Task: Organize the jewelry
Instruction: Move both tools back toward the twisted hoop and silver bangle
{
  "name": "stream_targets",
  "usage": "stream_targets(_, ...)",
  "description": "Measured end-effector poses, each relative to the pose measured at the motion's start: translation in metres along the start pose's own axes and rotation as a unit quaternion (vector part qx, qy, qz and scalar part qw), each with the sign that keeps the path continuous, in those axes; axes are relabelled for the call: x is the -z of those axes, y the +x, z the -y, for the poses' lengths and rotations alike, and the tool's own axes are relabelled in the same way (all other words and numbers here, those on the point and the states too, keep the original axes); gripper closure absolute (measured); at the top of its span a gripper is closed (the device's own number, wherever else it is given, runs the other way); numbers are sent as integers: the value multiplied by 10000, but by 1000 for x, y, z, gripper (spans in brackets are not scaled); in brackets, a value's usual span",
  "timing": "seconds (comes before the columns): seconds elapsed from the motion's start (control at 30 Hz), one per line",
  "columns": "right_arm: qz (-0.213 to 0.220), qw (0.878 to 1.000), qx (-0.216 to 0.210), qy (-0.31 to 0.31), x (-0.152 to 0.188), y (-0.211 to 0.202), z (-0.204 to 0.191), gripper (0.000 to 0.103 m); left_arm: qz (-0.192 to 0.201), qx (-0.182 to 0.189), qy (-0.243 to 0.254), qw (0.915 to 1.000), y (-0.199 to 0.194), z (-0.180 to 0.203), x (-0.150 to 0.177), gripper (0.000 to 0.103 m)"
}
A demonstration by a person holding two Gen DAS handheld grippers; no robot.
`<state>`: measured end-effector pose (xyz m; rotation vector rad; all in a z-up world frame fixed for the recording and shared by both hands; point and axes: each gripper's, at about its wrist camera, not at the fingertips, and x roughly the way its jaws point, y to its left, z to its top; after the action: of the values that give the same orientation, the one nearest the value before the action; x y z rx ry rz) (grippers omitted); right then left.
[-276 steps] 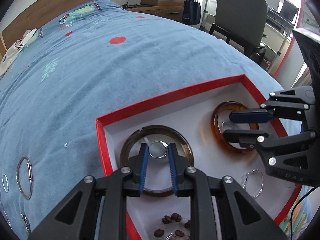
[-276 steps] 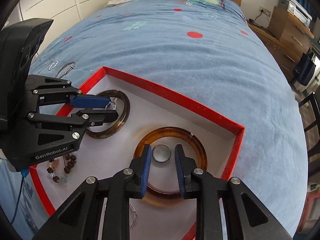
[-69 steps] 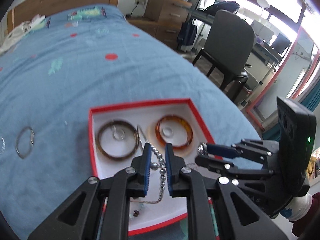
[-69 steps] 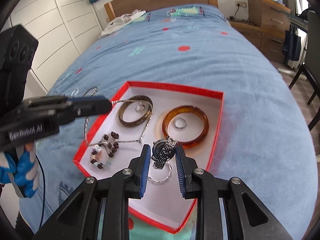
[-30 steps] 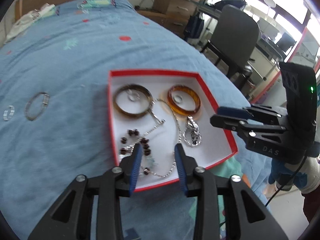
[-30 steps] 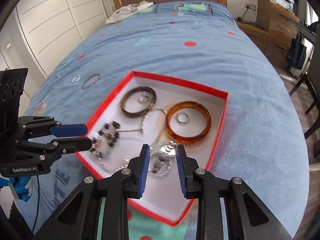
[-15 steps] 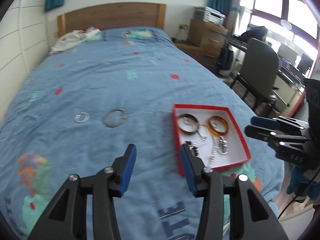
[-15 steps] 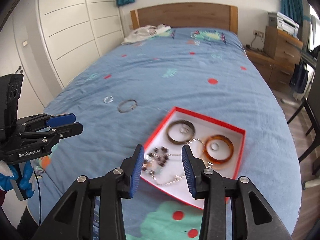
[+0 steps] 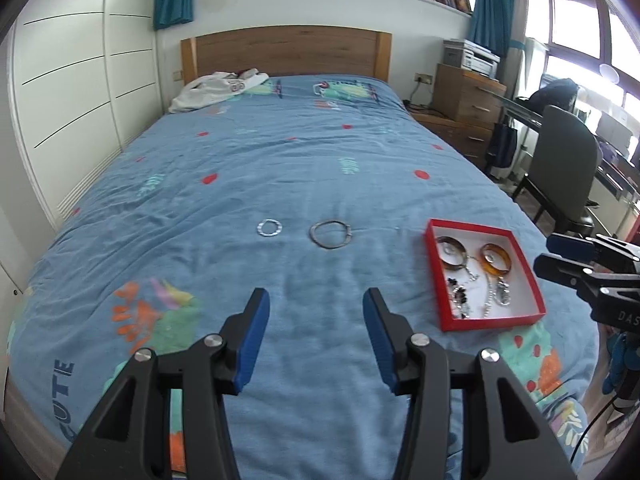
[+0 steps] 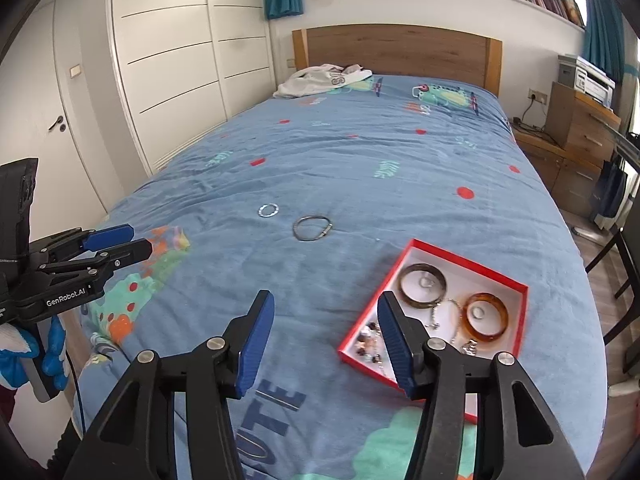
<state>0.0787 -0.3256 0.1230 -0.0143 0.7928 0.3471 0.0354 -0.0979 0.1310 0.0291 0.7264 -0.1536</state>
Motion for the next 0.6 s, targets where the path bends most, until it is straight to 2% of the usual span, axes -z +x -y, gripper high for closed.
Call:
stream_targets(0.07, -5, 10000, 4, -62, -2, 0, -7, 44, 37, -104, 21, 9999, -1, -7, 1, 56)
stream_targets(0.2, 18, 9999, 3, -169, -8, 1, -19, 43, 75, -243, 58, 9997, 0, -19, 1, 54)
stream_targets(0.37, 20, 9997, -31, -245, -15, 8, -29, 39, 135, -428, 145, 9989, 5, -31, -2, 49)
stream_targets(0.6, -116, 9996, -101, -248, -20, 37, -34, 37, 84, -529, 183, 9984, 24, -43, -7, 48)
